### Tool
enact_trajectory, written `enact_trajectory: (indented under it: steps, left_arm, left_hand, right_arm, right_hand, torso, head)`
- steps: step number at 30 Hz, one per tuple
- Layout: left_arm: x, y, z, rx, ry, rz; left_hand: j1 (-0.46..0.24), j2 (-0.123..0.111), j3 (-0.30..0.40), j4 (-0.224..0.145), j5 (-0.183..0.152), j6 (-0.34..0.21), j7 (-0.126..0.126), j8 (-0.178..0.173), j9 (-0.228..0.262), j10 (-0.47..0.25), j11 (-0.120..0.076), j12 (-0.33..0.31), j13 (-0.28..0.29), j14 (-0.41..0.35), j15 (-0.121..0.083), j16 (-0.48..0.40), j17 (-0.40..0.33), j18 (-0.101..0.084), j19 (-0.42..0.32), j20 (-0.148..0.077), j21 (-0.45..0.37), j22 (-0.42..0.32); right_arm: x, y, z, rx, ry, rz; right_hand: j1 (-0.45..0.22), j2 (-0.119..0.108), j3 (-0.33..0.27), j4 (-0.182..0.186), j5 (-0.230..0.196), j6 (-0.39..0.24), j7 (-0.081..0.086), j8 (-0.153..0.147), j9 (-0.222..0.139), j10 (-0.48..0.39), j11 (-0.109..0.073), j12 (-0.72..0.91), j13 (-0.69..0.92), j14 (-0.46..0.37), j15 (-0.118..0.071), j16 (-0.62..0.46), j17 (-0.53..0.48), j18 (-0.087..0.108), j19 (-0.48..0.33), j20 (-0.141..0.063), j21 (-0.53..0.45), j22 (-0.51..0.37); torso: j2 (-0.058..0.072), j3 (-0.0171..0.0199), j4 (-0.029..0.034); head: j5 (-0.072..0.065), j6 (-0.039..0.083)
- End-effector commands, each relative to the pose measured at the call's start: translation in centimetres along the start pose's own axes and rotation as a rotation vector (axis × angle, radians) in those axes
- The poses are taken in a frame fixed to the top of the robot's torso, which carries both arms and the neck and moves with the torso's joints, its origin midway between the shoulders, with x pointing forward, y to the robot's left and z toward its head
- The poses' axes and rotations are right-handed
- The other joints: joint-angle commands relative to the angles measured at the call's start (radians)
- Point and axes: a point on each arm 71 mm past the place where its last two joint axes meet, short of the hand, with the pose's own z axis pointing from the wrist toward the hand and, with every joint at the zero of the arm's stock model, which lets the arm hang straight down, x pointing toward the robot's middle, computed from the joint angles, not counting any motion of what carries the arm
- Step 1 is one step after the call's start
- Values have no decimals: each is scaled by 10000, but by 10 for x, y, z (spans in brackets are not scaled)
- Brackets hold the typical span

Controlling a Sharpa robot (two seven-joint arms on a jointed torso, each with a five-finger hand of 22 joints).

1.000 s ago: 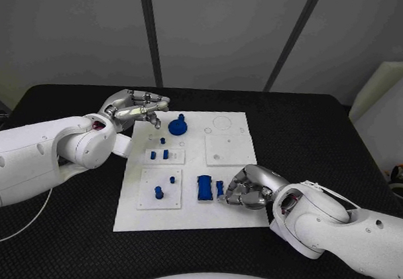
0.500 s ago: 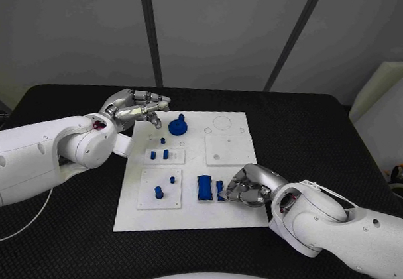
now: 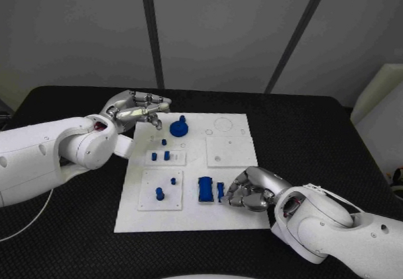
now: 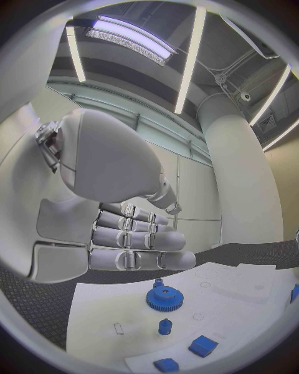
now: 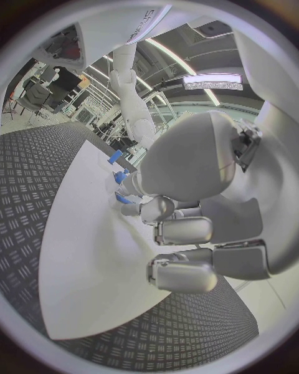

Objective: Assemble the parts on the task board

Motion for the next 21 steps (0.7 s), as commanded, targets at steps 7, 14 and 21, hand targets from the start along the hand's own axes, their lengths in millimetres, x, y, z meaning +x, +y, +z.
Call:
enact_trajectory:
  steps: [7,14,21]
  left_arm:
    - [-2,-2,-1,157,-18,58]
    - [-8,-1,-2,54,-547,-226]
    - [-15,7,-1,-25,-1181,-1062]
  left_hand:
    - [-82,12,-106,68,9,-114,-3,5,-3,-76,14,57,-10,-75,20,77,-28,-177,55,56,-70,-23]
    - [-210,-72,-297,224,18,-153,8,75,5,-196,53,116,-47,-668,96,-479,-373,-183,-363,128,-485,-261]
    - [-97,-63,-246,414,18,-172,127,155,-7,-252,286,-662,-564,-1860,550,-4006,-2030,-252,-1956,528,-2249,-1534]
  right_arm:
    - [-41,-13,12,-594,-857,2404]
    - [-79,-36,40,-941,-1453,6054]
    - [-99,-52,72,-1400,-2132,8016]
  right_hand:
    - [385,105,-165,-78,119,-1012,411,-591,-191,-1299,289,-2434,-1729,167,188,-1334,-1167,357,-1238,183,-1645,-6]
    - [1575,492,66,-202,-720,-1212,678,-926,-410,-2813,584,-5713,-4466,-1646,475,-6863,-6248,1278,-4339,483,-6746,-3798]
    - [2357,656,284,-150,-1247,-1217,1012,-1311,-772,-3301,1069,-7941,-7017,-3423,1188,-10187,-7907,1138,-5561,1085,-9184,-5486]
  torso:
    - [-140,-68,-43]
    - [-351,-175,-110]
    - [-570,-253,-179]
  head:
    - [12,162]
    - [41,471]
    - [155,941]
